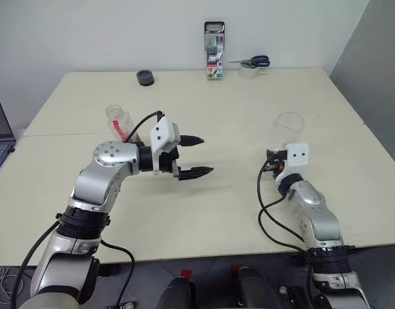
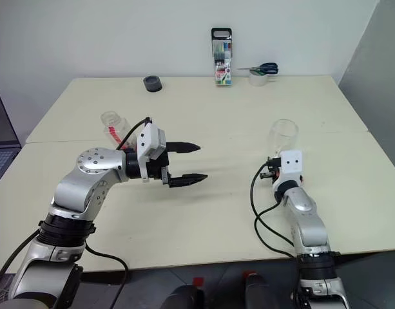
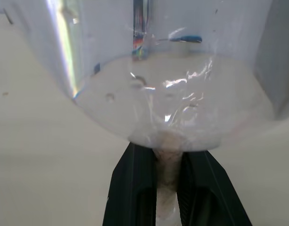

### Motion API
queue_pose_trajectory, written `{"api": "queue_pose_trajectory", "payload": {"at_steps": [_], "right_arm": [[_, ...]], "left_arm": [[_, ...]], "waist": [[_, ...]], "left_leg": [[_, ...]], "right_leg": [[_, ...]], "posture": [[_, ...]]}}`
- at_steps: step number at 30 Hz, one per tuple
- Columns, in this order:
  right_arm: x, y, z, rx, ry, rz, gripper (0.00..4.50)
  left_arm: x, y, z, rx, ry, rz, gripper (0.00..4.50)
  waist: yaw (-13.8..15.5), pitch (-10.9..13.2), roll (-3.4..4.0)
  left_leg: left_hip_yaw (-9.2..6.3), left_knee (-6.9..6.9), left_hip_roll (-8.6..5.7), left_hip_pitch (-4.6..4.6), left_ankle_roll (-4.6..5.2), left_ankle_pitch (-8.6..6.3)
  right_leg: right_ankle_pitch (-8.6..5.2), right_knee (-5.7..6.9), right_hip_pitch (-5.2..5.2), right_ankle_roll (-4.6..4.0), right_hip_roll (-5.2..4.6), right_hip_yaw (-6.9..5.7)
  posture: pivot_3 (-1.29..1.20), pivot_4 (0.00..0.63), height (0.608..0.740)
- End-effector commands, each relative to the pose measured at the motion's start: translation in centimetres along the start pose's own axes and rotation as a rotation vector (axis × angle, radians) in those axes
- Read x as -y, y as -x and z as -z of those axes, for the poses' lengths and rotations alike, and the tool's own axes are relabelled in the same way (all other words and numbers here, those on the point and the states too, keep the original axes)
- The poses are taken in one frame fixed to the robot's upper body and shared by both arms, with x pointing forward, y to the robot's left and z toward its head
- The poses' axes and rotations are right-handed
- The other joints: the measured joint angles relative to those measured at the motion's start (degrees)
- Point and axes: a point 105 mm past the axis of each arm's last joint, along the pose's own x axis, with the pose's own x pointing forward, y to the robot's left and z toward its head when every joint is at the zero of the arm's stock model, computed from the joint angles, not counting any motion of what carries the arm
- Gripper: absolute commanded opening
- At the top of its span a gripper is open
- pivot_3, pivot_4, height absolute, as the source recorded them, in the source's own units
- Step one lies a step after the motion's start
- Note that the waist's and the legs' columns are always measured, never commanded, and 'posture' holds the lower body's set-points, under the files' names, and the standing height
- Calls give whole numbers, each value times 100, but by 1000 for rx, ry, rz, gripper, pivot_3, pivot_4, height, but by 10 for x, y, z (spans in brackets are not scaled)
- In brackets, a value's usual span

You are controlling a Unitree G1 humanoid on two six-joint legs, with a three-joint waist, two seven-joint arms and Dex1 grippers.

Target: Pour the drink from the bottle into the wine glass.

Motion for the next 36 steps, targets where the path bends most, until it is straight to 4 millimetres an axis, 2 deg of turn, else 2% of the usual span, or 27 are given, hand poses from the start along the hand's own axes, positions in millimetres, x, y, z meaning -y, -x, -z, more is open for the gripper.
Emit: {"api": "queue_pose_trajectory", "payload": {"at_steps": [1, 7, 13, 17, 23, 30, 36], "right_arm": [[-14, -4, 13, -54, 12, -63, 244], [-31, -34, -22, 74, 38, -153, 244], [-58, -62, -50, 170, 31, -251, 244], [-82, -78, -55, 190, 32, -312, 244], [-111, -89, -50, 185, 23, -371, 244], [-120, -100, -59, 205, 66, -376, 244], [-121, -102, -60, 211, 74, -367, 244]], "left_arm": [[-14, 4, -19, 35, -91, -52, 4500], [-45, 25, -36, 34, -148, -203, 4500], [-53, 57, -43, 1, -145, -335, 4500], [-38, 72, -34, -32, -80, -396, 4500], [-8, 72, -21, -52, 42, -428, 4500], [13, 80, 1, -44, 246, -495, 4500], [21, 85, 19, -78, 290, -552, 4500]], "waist": [[10, 0, -1], [-116, 1, -2], [-202, 5, 2], [-248, 5, 2], [-226, 5, 2], [-248, 5, 2], [-240, 5, 2]], "left_leg": [[0, 0, 0, 0, 0, 0], [7, 4, 3, 9, 17, -9], [8, -8, 6, -3, -3, 2], [16, -25, 0, -6, -3, 2], [6, -34, 1, -13, -5, 2], [8, -33, 3, -8, -6, 3], [8, -34, 3, -9, -7, 3]], "right_leg": [[0, 0, 0, 0, 1, 0], [1, 16, -2, -1, 8, 8], [1, 14, -27, -3, -2, 14], [1, 5, -36, -2, -15, 20], [1, -5, -37, -2, -20, 13], [1, 1, -39, -3, -18, 16], [1, 0, -39, -4, -18, 15]], "posture": [[0, 150, 740], [0, 150, 740], [0, 150, 740], [0, 150, 740], [0, 150, 740], [0, 150, 740], [0, 150, 740]]}}
